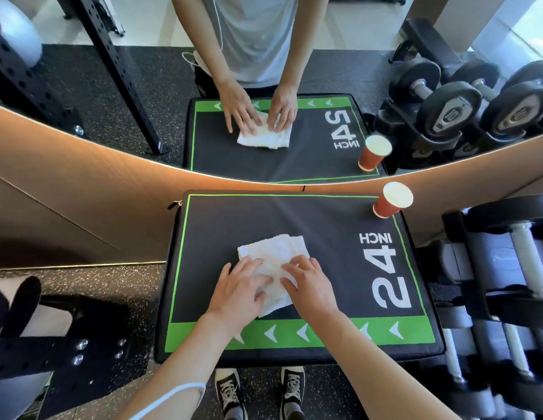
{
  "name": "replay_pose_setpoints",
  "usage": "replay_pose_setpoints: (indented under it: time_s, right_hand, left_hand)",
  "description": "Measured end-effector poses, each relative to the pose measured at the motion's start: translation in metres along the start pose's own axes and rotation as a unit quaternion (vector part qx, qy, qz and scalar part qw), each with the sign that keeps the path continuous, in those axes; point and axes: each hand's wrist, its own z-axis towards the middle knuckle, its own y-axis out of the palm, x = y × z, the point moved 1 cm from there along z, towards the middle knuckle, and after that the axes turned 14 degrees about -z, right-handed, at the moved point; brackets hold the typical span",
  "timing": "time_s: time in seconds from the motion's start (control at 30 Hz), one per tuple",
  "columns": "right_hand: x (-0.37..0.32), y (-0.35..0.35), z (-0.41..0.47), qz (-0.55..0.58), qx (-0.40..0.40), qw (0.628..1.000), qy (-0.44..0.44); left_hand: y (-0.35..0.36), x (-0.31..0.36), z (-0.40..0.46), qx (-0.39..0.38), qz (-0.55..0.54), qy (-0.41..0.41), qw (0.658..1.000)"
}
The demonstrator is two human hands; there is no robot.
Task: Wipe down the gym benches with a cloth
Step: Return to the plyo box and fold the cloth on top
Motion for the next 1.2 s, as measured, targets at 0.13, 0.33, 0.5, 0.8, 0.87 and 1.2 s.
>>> replay_pose_setpoints:
  time_s: [0.13, 0.33, 0.5, 0.8, 0.87, 1.2]
  right_hand:
    - [-0.042, 0.006, 0.022, 0.003, -0.001, 1.0, 0.005]
    - [-0.091, 0.016, 0.057, -0.011, -0.024, 1.0, 0.001]
    - [-0.078, 0.014, 0.053, -0.018, 0.0, 0.997, -0.076]
    - [-0.065, 0.03, 0.039, 0.0, 0.019, 0.987, -0.161]
    - [-0.073, 0.032, 0.046, 0.004, 0.02, 0.988, -0.153]
    - [-0.11, 0.038, 0.095, 0.016, 0.027, 0.994, -0.105]
  left_hand:
    - [-0.024, -0.027, -0.003, 0.041, -0.001, -0.039, 0.998]
    - [-0.047, -0.057, -0.009, 0.081, -0.018, -0.079, 0.993]
    - [-0.042, -0.064, -0.019, 0.101, -0.011, -0.034, 0.994]
    - [-0.028, -0.077, -0.027, 0.109, -0.044, -0.001, 0.993]
    - [-0.035, -0.085, -0.023, 0.118, -0.062, -0.001, 0.991]
    - [-0.076, -0.122, 0.02, 0.136, -0.084, 0.016, 0.987]
